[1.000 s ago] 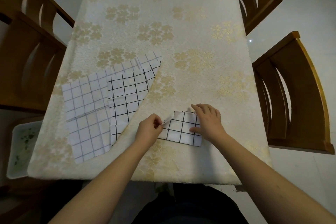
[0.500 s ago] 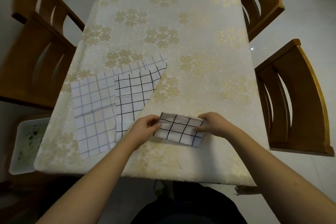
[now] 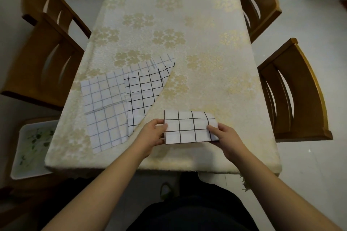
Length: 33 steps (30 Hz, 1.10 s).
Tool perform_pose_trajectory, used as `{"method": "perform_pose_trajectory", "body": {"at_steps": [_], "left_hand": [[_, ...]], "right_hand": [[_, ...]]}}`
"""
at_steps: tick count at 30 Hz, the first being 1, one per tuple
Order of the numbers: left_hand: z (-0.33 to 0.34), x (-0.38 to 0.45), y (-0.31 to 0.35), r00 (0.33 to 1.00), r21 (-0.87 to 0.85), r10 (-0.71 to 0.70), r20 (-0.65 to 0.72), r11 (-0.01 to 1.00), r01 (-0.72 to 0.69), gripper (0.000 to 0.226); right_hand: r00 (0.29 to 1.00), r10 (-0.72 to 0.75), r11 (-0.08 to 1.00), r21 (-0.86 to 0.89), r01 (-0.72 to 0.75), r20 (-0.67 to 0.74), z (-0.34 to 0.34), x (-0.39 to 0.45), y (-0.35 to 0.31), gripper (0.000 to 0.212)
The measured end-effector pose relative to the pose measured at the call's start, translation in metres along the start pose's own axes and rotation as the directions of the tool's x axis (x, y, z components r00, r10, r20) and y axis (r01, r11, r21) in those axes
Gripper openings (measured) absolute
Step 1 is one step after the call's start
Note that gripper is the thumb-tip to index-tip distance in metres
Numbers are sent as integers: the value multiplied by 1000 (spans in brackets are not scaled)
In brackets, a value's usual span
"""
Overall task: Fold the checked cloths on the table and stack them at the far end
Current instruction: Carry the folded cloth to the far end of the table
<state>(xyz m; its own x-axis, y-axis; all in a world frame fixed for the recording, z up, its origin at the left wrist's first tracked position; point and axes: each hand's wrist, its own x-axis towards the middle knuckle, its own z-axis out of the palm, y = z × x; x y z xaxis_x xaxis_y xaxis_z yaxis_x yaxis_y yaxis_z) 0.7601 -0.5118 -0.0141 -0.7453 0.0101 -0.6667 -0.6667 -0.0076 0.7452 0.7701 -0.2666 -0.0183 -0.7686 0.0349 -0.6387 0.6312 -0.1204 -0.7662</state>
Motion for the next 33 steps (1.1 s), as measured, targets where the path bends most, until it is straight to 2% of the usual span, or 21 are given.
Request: {"method": "perform_pose_trajectory", "body": {"at_steps": [5,9,11,16,24,33], "left_hand": [[-2,-22,-6,993,81,108,45,990,-111,8],[6,-37,-7,977,243,186,104,948,-206,12],[11,-42,-7,965,293,224,136,921,-255,17],[34,-53,-8,948,261,204,245,928,-267,15],[76,-70,-1,925,166,227,306,944,-286,21],[152,-85,-6,872,202,154,465,940,-274,25]], "right_hand": [[991,-118,991,-64,114,-65,-6,-40,-4,18],[986,-118,992,-63,111,-117,-12,-73,-3,29],[981,-120,992,-64,111,-155,-16,-90,-1,25],[945,-129,991,-19,129,-302,-35,-127,12,14],[869,-177,980,0,200,-463,-64,-166,40,30],[782,-212,968,-17,250,-585,-124,-207,64,31]]}}
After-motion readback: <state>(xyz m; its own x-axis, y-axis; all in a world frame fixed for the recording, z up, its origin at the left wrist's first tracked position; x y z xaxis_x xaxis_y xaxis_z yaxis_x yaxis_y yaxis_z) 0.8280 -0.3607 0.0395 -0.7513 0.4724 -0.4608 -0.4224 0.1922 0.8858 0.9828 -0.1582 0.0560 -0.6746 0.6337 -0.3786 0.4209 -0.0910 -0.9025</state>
